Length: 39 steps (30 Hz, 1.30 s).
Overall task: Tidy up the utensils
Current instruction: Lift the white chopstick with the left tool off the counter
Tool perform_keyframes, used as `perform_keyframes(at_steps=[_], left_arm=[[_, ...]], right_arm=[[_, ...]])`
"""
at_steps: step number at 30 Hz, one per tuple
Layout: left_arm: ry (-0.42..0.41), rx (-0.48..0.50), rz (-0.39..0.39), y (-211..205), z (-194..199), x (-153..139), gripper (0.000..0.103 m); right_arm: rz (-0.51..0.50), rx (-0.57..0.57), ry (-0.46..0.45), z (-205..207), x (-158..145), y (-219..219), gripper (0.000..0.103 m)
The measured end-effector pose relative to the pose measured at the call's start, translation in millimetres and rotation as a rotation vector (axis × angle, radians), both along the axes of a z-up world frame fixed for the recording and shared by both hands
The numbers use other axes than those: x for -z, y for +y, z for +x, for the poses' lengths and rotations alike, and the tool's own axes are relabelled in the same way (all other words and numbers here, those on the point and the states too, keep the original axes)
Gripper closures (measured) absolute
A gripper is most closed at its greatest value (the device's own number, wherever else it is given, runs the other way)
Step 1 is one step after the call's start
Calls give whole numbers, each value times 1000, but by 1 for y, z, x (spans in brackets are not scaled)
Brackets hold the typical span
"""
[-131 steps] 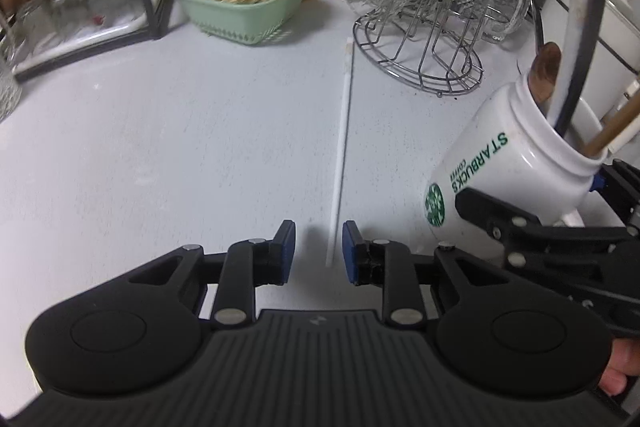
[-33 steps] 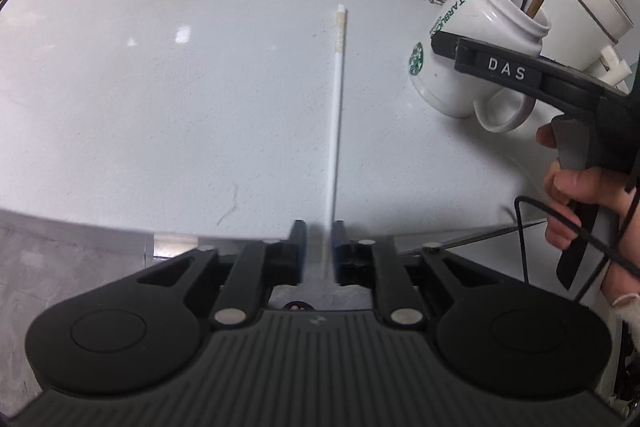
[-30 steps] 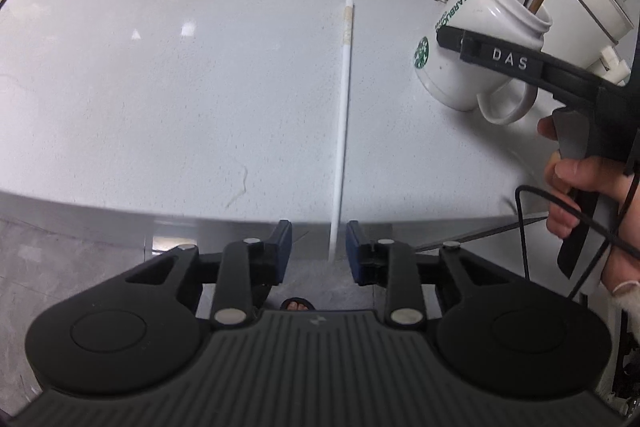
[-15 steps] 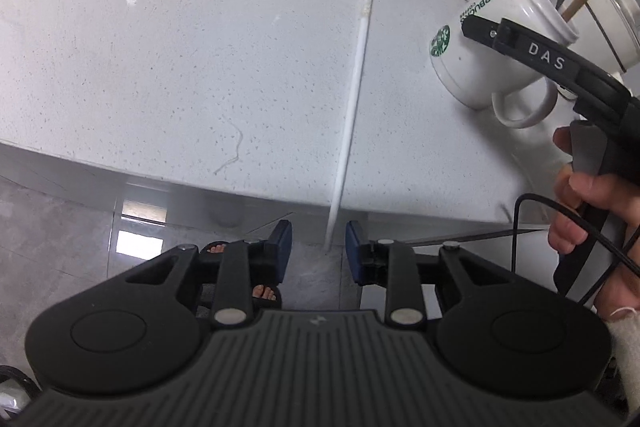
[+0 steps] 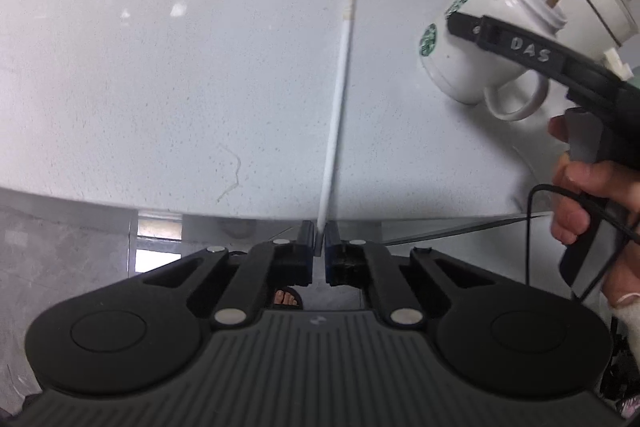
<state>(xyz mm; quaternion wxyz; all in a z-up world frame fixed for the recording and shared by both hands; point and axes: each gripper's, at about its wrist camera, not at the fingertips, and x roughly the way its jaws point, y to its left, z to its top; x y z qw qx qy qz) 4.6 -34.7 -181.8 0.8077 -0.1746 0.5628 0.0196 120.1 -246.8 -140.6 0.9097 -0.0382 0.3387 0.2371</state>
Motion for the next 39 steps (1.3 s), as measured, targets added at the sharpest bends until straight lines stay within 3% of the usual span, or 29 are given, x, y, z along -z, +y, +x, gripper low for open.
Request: perform_keyframes(at_steps=[3,24,39], left_arm=[[-12,54,51,-2,4,-16,99],[-95,462,204,37,64,-159,99],[-186,533,232,27,92,-211,99]], right_arm=[[-1,8,7,1,-1,1,12],[-7,143,-7,-4,1,20,12],[-3,163,-15,-2,2,26,12]])
